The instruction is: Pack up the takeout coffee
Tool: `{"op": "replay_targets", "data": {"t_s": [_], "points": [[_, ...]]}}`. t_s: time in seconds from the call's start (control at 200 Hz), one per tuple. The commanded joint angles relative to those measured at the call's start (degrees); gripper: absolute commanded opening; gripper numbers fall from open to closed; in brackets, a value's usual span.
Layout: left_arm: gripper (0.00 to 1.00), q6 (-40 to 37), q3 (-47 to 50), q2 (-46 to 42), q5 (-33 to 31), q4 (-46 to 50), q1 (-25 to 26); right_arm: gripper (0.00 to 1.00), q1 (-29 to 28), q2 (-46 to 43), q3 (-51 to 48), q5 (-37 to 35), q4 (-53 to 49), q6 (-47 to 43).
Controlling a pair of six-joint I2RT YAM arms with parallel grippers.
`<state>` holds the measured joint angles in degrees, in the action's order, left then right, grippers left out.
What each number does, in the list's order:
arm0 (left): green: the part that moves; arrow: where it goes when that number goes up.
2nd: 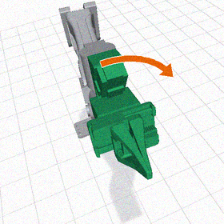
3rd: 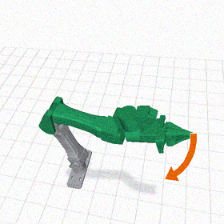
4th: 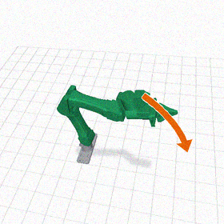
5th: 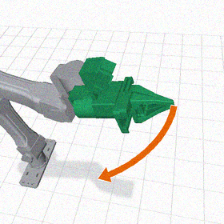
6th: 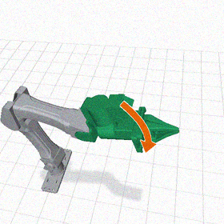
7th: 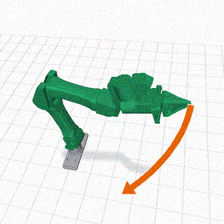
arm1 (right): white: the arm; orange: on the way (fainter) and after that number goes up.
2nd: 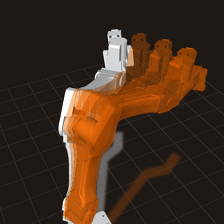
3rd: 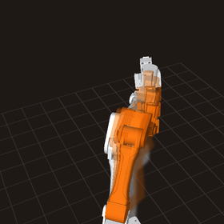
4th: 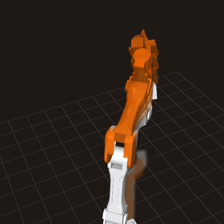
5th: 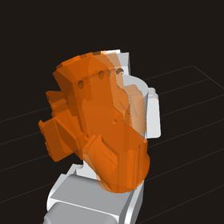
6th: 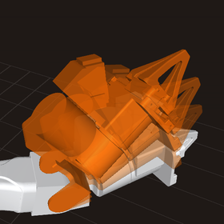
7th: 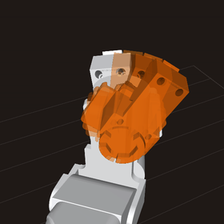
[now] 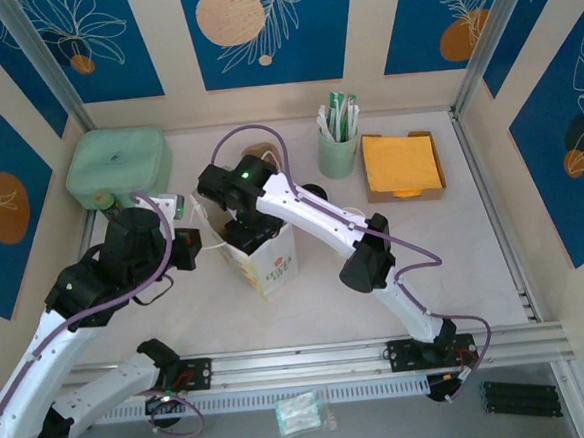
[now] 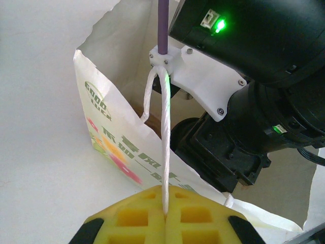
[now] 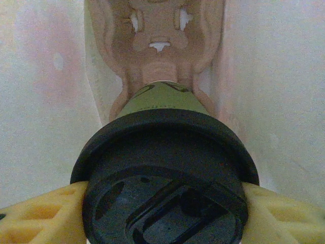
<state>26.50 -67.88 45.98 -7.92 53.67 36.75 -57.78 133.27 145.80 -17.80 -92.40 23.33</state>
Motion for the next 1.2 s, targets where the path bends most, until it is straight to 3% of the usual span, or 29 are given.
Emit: {"op": "replay_targets", "data": {"t_s": [0.0,1.195], "points": [[0.00,-0.2,-1.5,0.3,0.3,0.8,-0.5,0.63,-0.3,-1.4,-1.0,-0.3,-9.2,-0.4],[0.00,-0.4,-1.9,1.0,0.6,0.6,-0.5,0.63,-0.3,-1.4,-1.0,-0.2,-9.3,-0.8]]}}
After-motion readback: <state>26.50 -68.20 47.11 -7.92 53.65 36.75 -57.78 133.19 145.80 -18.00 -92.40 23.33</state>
